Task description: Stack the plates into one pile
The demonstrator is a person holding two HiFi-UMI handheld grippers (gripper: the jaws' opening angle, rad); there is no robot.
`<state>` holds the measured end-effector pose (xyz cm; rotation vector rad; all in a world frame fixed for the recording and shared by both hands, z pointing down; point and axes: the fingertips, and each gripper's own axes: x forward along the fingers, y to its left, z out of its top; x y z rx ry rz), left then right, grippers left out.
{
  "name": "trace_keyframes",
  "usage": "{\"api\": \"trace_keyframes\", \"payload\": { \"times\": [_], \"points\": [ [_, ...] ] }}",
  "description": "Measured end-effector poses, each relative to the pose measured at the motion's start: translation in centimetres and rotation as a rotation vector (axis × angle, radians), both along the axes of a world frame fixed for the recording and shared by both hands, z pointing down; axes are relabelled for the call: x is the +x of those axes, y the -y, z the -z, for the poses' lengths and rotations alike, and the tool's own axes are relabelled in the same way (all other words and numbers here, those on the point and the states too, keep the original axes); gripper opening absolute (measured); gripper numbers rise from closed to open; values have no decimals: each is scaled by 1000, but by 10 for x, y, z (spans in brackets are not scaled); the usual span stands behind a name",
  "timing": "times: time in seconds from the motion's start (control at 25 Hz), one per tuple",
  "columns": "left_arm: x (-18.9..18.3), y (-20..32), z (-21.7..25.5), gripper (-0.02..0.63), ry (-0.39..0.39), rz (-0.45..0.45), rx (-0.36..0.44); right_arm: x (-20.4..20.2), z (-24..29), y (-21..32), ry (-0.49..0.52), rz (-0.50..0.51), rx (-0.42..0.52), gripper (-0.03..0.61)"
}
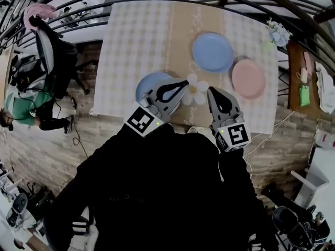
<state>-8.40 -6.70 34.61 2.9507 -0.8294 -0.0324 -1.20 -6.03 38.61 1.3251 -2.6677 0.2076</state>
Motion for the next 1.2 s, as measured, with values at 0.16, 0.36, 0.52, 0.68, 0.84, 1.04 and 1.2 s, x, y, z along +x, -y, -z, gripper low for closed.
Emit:
{"api": "trace_keyframes", "payload": {
  "times": [0.16,0.36,0.52,0.68,0.84,1.04,1.2],
  "points": [
    [-5,4,2,21,-23,59,9,-4,-7,10,-7,46,-27,6],
    [-12,3,-10,20,-11,110,7,-13,-24,17,-20,87,-62,8],
    [-22,4,-24,20,6,150,-6,-25,-44,22,-24,107,-99,14],
    [-32,8,-42,20,36,175,-13,-38,-75,28,-28,122,-174,21],
    [-43,10,-61,20,37,196,-36,-51,-106,32,-43,138,-236,28],
    [-53,13,-83,20,50,220,-74,-63,-147,36,-82,134,-327,34],
    [-60,10,-96,21,50,221,-89,-70,-183,33,-113,125,-407,43]
  ]
}}
